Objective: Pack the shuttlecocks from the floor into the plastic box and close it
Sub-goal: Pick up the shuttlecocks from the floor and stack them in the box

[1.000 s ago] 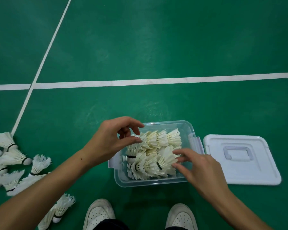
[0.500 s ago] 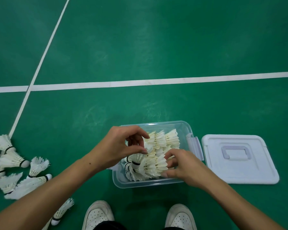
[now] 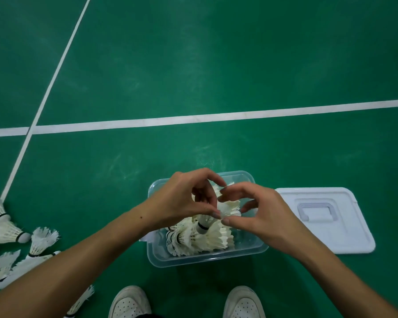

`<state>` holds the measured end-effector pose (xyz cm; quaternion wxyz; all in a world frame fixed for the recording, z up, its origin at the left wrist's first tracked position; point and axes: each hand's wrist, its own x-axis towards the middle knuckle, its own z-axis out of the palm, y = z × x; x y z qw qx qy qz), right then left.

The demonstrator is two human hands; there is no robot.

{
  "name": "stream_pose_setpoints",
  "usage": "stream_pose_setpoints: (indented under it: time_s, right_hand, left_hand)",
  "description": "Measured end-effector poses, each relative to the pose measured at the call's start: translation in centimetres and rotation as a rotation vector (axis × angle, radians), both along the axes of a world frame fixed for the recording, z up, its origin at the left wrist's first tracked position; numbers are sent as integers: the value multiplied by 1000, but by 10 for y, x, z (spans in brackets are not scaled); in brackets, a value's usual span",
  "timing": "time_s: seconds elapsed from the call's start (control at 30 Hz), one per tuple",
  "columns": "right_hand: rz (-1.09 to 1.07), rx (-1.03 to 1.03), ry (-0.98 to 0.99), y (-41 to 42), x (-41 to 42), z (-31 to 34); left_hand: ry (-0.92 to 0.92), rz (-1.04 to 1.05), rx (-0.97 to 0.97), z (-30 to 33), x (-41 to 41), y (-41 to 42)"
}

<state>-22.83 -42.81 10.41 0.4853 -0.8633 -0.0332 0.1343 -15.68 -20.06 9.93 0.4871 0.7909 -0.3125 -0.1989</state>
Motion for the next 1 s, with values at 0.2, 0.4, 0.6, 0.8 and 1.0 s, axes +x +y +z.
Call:
stream_pose_setpoints:
  time_s: [0.2,0.4,0.6,0.8,1.0]
  right_hand:
    - [-9,-12,-57,-1,-4,-6]
    - [-145,-46,-92,-27,-19,-11]
    - [-95,-243,-39,-34,-32,-16]
    - [53,-299,80,-13,-26,-27]
    - [41,-287,271,0,-19,-45]
  left_hand:
    - [63,72,-105,1,0,-10]
    - [-18,199,-17,-15,-11,10]
    - [-90,26,294,-45,-34,15]
    - [-154,-10,459,-60,-42,8]
    - [-225,18,552,-62,-44,2]
